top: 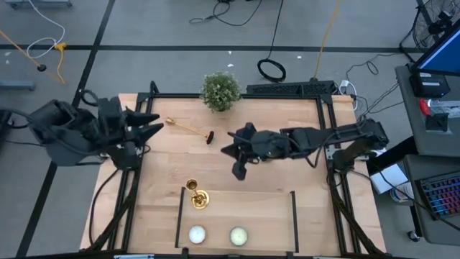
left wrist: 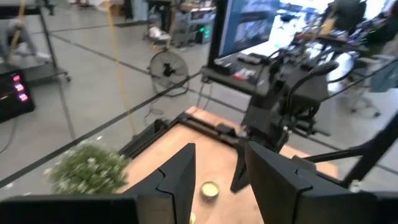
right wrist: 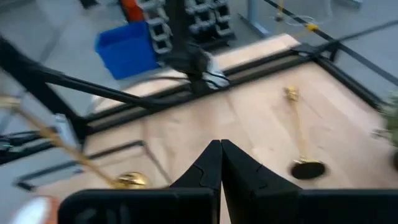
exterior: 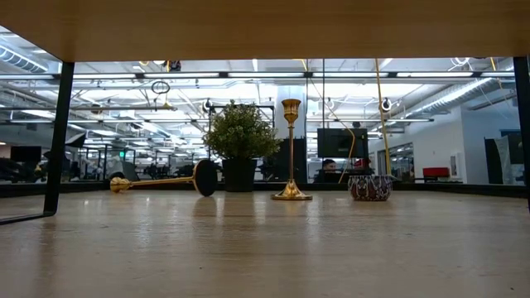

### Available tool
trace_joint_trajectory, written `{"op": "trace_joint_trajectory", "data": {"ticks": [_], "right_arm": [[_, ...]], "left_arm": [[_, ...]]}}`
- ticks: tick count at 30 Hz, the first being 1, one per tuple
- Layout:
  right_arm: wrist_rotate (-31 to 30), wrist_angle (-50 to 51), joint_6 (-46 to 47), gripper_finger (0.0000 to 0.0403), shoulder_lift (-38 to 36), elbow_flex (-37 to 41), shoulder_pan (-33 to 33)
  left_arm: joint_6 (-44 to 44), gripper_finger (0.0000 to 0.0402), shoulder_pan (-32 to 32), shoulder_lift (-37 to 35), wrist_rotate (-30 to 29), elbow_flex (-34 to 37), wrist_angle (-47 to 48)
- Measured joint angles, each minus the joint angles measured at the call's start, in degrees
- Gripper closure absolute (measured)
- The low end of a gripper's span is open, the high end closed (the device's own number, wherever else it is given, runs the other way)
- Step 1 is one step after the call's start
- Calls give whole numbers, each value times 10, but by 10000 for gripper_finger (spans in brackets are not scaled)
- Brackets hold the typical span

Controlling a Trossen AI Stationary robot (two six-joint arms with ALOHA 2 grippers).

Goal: Pick & Place candle stick holders
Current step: Put the right gold candle stand on the shelf

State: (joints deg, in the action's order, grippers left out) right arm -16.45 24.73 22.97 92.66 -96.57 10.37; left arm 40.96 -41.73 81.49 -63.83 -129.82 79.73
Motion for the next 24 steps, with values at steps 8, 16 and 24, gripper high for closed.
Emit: {"op": "trace_joint_trajectory", "data": {"ticks": [8,16,24], "right_arm": [[-54,30,44,403,0,60,-95],[-107,43,116,403,-34,138,-187],[-89,61,223,403,-118,219,-242]], "left_arm": [[72,256,26,0,22,0,63],[89,256,27,5,27,8,72],[118,257,27,5,39,58,72]]}}
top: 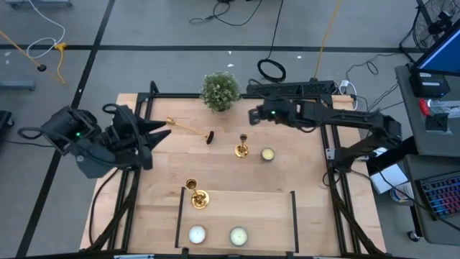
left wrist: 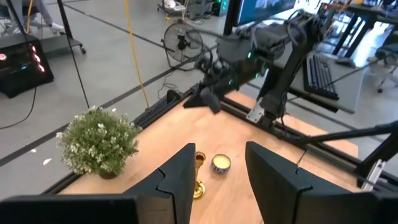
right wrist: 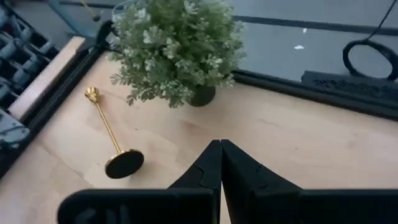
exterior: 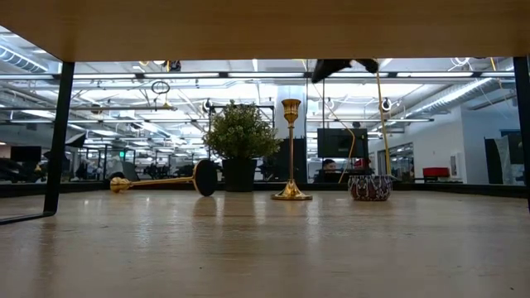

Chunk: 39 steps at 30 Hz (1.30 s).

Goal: Pick & Place candle stick holders
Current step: Put the right gold candle stand on the shelf

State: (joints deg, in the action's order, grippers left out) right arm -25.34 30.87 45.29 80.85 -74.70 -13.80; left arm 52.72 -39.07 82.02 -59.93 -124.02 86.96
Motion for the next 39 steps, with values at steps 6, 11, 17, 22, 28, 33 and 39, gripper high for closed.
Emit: {"op": "trace_joint_trajectory", "data": {"ticks": [6,11,17,22,28,33,39], "right_arm": [[20,-20,62,403,-71,83,-5],[120,-69,114,403,-117,175,-8],[236,-206,143,403,-129,286,1],[241,-361,126,403,-128,340,16],[240,-379,120,403,-128,345,16],[237,-380,121,403,-128,345,16],[237,-380,121,403,-128,345,16]], "left_arm": [[3,256,0,0,5,26,5],[4,257,1,-1,4,27,12],[2,256,1,-3,-1,27,15],[-6,257,1,-3,-1,27,15],[-5,257,1,-3,3,27,15],[1,257,1,-3,5,27,16],[69,257,41,-13,13,37,31]]}}
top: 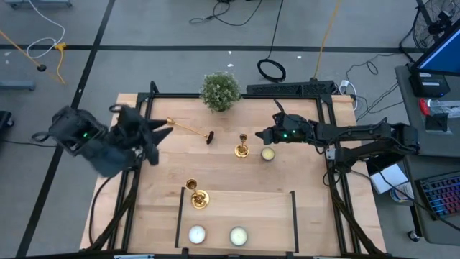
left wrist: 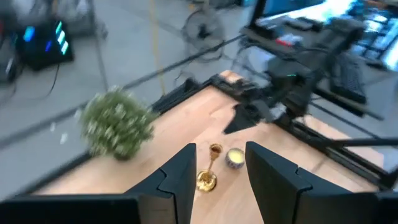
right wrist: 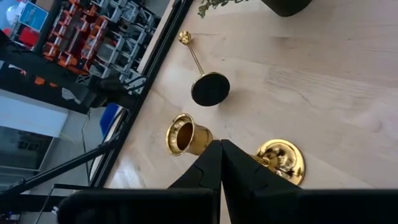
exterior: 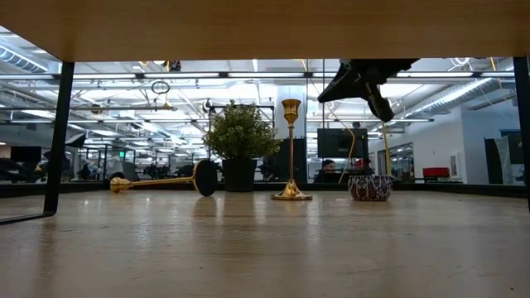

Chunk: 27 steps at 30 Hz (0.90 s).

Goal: Pick & Place candle stick holders
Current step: Put the right gold candle stand on the shelf

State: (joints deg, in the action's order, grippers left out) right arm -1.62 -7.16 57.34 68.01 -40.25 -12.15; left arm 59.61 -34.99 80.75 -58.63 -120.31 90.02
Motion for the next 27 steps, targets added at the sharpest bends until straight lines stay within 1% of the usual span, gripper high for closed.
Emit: {"op": "trace_joint_trajectory", "data": {"ticks": [2,7,10,15,18,20,23,27], "right_arm": [[1,-4,0,403,0,0,2],[2,-19,-1,403,0,0,8],[2,-21,-2,403,0,0,11],[4,-21,-1,403,0,0,15],[5,-21,0,403,0,0,21],[17,-21,0,403,0,0,25],[43,-21,0,403,0,0,28],[68,-23,-10,403,0,0,29]], "left_arm": [[32,257,31,-12,24,10,-1],[64,257,108,-49,80,52,0],[86,257,148,-70,104,75,0],[128,257,216,-101,177,115,0],[145,257,260,-115,204,143,0],[174,257,290,-124,207,160,0],[173,257,345,-130,213,177,0],[168,257,431,-129,266,194,0]]}}
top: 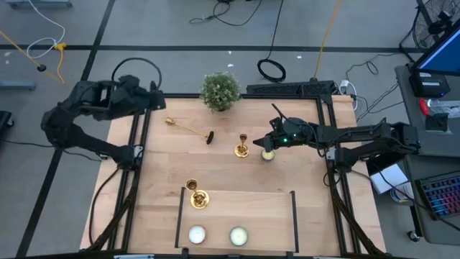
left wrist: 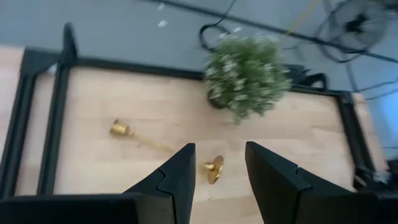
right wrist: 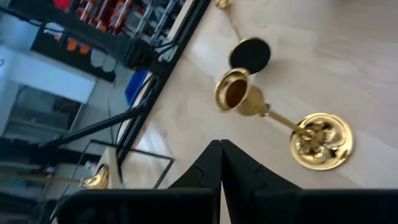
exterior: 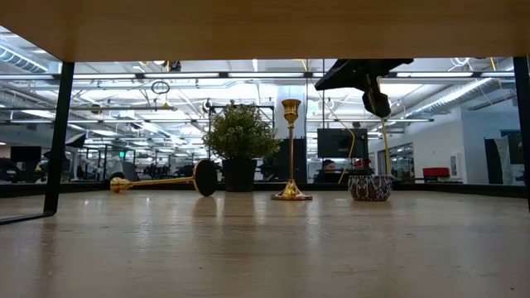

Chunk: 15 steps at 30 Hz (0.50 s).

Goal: Pick & Place candle stick holders
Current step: Put the right gold candle stand on the shelf

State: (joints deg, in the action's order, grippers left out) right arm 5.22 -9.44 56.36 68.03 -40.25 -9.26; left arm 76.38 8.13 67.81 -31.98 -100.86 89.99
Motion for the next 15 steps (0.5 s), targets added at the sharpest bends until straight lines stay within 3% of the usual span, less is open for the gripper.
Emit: {"op": "trace_joint_trajectory", "data": {"ticks": [8,15], "right_arm": [[57,-29,-17,403,0,0,0],[71,17,-91,403,0,0,-1]], "left_arm": [[-11,257,134,15,152,73,-44],[-28,257,176,17,251,172,-141]]}}
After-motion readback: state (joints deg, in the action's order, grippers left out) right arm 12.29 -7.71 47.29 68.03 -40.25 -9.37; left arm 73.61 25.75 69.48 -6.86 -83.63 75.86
